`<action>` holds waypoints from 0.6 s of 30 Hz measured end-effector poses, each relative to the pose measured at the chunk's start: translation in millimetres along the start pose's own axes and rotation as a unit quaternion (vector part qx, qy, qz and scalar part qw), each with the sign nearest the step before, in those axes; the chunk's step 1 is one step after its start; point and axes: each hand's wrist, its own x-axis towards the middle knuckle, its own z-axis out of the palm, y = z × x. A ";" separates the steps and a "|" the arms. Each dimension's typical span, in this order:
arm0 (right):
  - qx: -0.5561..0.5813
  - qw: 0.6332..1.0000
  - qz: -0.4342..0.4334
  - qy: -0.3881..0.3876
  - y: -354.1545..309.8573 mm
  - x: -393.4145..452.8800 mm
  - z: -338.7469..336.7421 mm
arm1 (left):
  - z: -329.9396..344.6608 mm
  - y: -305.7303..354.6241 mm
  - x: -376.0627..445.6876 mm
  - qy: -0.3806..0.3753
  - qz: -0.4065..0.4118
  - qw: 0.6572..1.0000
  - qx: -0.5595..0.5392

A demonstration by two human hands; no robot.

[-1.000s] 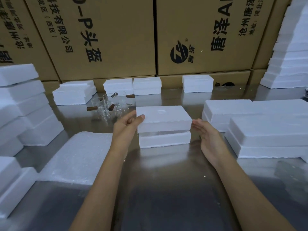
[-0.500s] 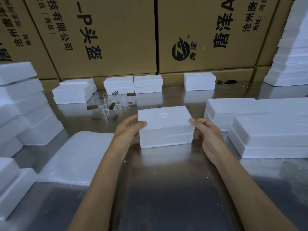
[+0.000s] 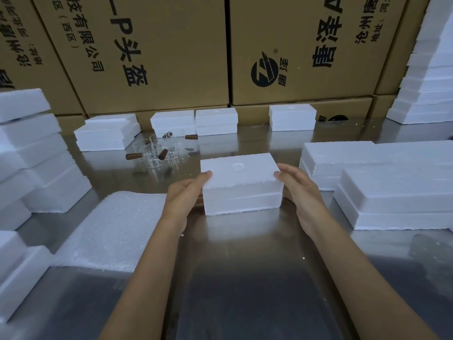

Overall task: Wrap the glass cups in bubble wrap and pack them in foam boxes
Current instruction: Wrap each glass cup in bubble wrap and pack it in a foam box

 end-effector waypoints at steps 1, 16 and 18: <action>-0.007 1.000 0.001 0.003 0.2 0.1 0.6 | 0.4 -0.3 1.0 0.010 0.001 1.000 -0.001; -0.038 0.998 0.021 0.046 -0.1 3.0 3.7 | 2.7 5.5 -1.4 0.084 0.003 0.996 0.015; -0.039 0.998 0.018 0.047 0.6 1.6 4.3 | 4.2 6.2 -3.6 0.090 0.007 0.996 0.019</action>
